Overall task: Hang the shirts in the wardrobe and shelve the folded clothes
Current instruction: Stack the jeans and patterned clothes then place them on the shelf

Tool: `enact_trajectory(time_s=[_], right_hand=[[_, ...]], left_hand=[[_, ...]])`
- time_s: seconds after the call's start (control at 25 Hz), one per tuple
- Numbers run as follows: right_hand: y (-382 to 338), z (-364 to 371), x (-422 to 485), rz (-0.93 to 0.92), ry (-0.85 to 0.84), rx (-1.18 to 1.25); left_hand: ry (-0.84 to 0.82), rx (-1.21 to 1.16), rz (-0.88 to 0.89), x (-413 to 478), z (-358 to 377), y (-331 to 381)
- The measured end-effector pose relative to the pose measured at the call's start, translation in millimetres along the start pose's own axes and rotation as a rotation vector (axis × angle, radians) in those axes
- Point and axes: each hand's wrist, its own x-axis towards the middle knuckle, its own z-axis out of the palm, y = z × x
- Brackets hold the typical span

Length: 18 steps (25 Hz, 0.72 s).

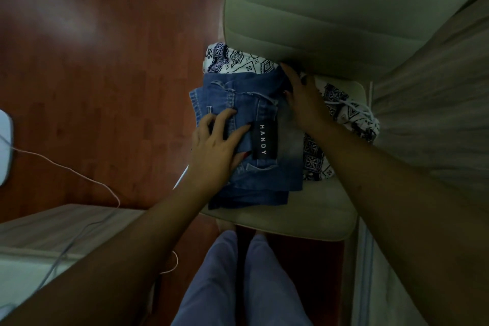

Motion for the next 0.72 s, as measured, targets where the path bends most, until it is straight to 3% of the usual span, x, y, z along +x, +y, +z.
enact_trajectory(time_s=[0.08,0.2,0.28,0.32,0.36,0.44,0.56,0.72], right_hand=[[7,7,-23,0.01,0.143,0.284],[29,20,-65,0.166,0.158,0.446],[33,27,-84,0.259,0.063,0.507],[32,27,-87,0.282,0.03,0.559],[28,27,-87,0.301,0.01,0.601],[19,22,-82,0.384,-0.054,0.69],[13,23,-80,0.416,-0.133,0.88],[14,21,-81,0.315,-0.154,0.833]], left_hand=[[0.101,-0.252,-0.065,1,-9,-3],[0.231,-0.687,-0.568,3,-11,-17],[0.041,-1.114,-0.93,6,-10,-24],[-0.106,-1.256,-1.019,8,-9,-25],[-0.224,-1.309,-1.044,10,-8,-28],[-0.307,-1.302,-1.008,15,-9,-30],[-0.356,-1.301,-1.001,21,-9,-36],[-0.307,-1.347,-0.935,24,-10,-34]])
